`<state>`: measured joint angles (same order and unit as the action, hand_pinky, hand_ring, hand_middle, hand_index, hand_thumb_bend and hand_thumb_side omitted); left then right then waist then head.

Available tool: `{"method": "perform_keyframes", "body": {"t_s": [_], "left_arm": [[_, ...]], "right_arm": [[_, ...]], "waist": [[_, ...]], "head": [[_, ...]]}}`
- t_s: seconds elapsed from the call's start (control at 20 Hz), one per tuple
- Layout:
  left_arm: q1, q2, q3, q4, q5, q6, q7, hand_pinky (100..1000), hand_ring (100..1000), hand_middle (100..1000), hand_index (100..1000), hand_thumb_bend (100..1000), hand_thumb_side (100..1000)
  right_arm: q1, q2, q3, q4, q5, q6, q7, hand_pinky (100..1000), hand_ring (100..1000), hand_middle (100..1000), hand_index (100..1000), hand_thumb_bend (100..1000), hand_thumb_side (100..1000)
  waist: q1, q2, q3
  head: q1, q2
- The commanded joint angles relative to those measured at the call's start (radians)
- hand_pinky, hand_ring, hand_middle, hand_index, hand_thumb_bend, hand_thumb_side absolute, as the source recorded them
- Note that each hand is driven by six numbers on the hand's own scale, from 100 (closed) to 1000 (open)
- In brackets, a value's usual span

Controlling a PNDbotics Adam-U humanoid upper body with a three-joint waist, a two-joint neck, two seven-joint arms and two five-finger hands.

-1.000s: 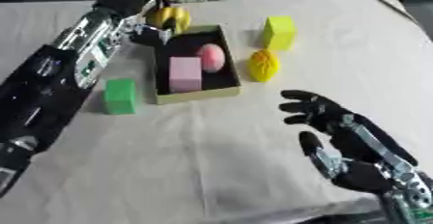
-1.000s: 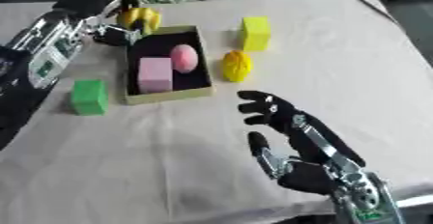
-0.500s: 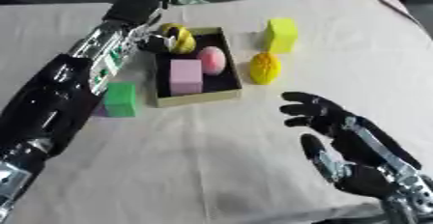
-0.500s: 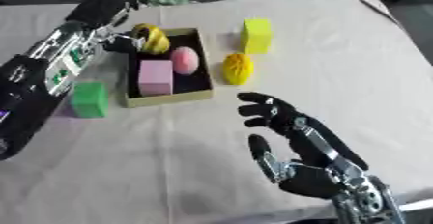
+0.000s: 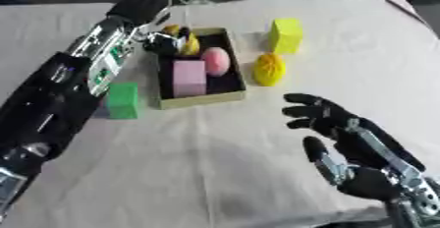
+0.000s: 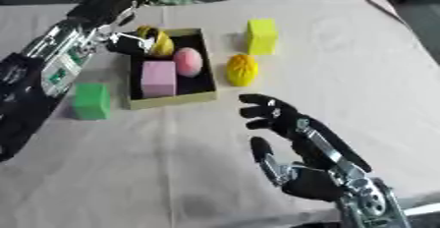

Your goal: Pick up objects on the table and place them in the box.

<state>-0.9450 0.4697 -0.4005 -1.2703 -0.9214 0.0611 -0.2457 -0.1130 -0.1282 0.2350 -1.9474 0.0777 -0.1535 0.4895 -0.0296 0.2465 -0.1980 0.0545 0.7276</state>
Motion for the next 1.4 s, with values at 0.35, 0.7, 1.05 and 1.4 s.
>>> {"method": "perform_keyframes", "body": {"t_s": [0.35,0.7,1.05,1.4], "left_arm": [[0.076,0.247,-0.035,-0.360,0.129,0.003,-0.238,782,732,747,908,256,340],[0.159,0.315,-0.070,-0.399,0.108,-0.007,-0.402,791,755,788,929,372,461],[0.190,0.303,-0.087,-0.359,0.067,-0.036,-0.467,790,755,792,930,448,600],[0.222,0.291,-0.080,-0.305,0.019,-0.052,-0.472,786,751,788,927,499,574]], "right_arm": [[0.008,-0.028,-0.018,-0.009,0.019,-0.004,-0.016,830,903,930,822,100,399],[0.017,-0.036,-0.023,-0.010,0.029,-0.005,-0.023,830,903,930,822,100,395],[0.019,-0.036,-0.024,-0.009,0.032,-0.006,-0.026,830,903,930,822,100,394],[0.021,-0.038,-0.024,-0.007,0.033,-0.006,-0.027,830,903,929,822,100,394]], "waist": [[0.014,-0.030,0.027],[0.019,-0.032,0.037],[0.020,-0.034,0.039],[0.025,-0.039,0.041]], "head": [[-0.052,-0.003],[-0.055,0.001],[-0.049,0.003],[-0.053,0.007]]}}
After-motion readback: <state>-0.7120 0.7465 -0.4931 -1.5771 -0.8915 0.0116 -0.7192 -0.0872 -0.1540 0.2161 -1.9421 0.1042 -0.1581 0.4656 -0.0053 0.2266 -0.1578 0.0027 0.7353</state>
